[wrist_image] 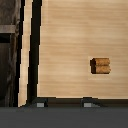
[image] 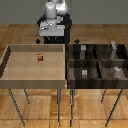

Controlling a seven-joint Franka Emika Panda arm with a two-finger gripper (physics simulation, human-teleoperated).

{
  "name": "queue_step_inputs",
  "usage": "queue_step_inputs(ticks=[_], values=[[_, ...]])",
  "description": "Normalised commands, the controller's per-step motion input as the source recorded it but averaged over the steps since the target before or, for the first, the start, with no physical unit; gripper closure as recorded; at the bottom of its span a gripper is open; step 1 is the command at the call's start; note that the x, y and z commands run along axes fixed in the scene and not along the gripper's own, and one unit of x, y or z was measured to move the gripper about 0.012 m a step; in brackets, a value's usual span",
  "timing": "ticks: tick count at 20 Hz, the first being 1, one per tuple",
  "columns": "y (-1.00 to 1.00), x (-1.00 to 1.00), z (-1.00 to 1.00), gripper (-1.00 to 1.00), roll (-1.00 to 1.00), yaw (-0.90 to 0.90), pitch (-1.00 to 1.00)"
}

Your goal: Place the loaf of bread into the appropriate compartment.

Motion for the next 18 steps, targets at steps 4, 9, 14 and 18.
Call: queue_step_inputs(ticks=[4, 9, 14, 18], values=[[-0.25, 0.0, 0.0, -1.0, 0.0, 0.0, 0.0], [-0.6, 0.0, 0.0, -1.0, 0.0, 0.0, 0.0], [-1.0, 0.0, 0.0, -1.0, 0.0, 0.0, 0.0], [-0.5, 0.25, 0.0, -1.0, 0.0, 0.0, 0.0]])
